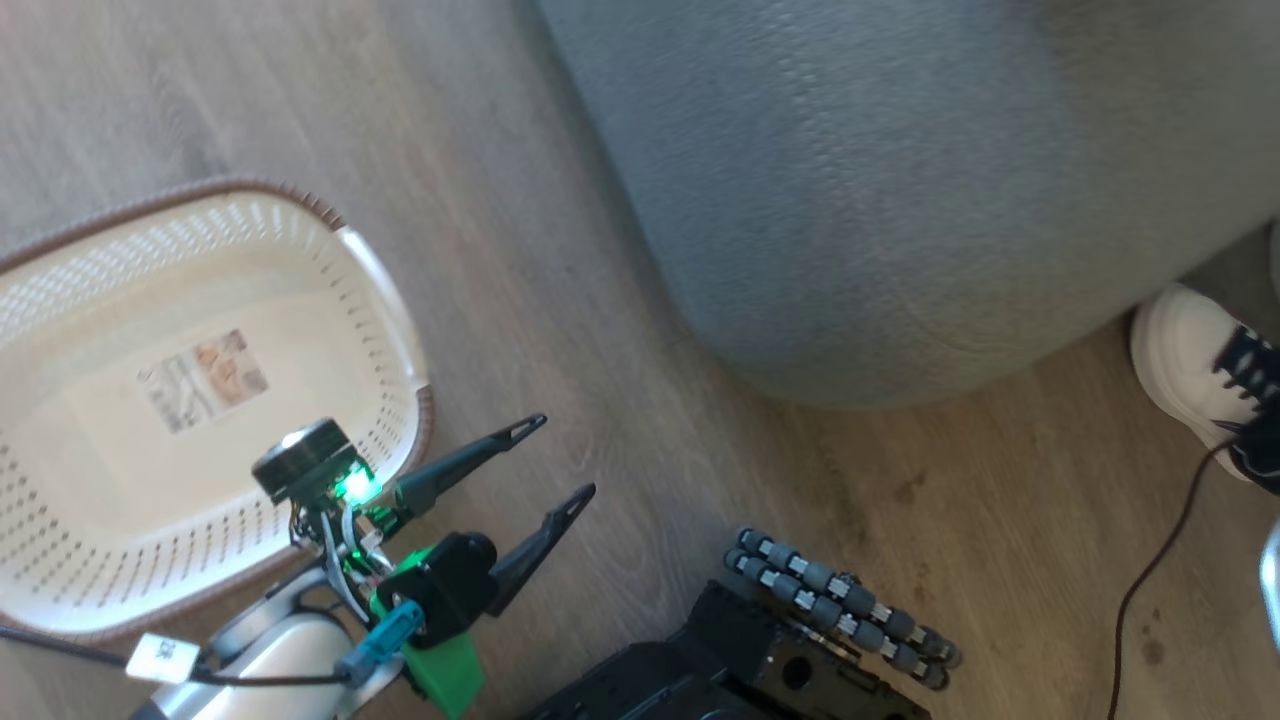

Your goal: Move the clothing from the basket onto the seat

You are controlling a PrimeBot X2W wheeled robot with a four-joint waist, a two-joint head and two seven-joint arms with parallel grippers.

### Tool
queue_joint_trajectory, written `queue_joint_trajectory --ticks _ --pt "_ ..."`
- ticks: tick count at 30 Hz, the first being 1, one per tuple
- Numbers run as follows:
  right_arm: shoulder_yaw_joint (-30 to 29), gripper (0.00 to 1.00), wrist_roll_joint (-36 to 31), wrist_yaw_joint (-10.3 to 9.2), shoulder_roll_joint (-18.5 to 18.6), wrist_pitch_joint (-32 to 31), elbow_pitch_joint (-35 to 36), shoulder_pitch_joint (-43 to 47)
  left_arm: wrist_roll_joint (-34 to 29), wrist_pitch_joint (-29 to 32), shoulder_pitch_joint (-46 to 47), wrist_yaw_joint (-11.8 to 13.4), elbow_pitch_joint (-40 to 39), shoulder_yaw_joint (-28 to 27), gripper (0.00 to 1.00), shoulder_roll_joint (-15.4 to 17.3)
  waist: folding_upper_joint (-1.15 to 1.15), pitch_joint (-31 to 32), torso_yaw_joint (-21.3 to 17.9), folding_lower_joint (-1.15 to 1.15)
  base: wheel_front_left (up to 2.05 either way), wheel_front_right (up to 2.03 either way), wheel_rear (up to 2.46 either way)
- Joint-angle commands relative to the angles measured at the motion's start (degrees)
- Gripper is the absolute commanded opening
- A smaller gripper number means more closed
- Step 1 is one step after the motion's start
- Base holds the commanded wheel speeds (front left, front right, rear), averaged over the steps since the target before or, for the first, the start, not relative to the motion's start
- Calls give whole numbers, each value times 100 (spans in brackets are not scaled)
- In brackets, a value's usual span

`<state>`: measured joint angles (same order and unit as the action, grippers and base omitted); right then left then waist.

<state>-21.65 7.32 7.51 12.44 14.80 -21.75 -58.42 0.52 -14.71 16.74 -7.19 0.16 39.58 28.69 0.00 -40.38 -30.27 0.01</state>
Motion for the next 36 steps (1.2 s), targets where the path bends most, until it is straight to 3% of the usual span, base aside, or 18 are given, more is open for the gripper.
queue_joint_trajectory --ticks 1,11,22,28,36 --pt "-90 0 -145 -2 234 20 -50 -156 -42 -29 141 52 -233 -132 100 49 0 -186 200 -1 0 0 0" --pt "-794 0 -913 -2 594 20 -1896 -1046 -167 -29 313 185 -510 -85 100 31 0 -597 769 -1 0 0 0" --pt "-1763 0 -2010 -2 493 -246 -3728 -1867 -132 -29 380 328 -545 -7 100 55 0 -921 1032 -1 0 0 0" --pt "-1767 0 -2055 -2 554 -641 -4547 -2175 -107 -29 406 417 -495 -22 100 102 0 -992 1069 -1 0 0 0" --pt "-1596 0 -2079 -2 612 -829 -4955 -2307 -62 -29 494 453 -433 6 100 68 0 -966 1051 -1 0 0 0"
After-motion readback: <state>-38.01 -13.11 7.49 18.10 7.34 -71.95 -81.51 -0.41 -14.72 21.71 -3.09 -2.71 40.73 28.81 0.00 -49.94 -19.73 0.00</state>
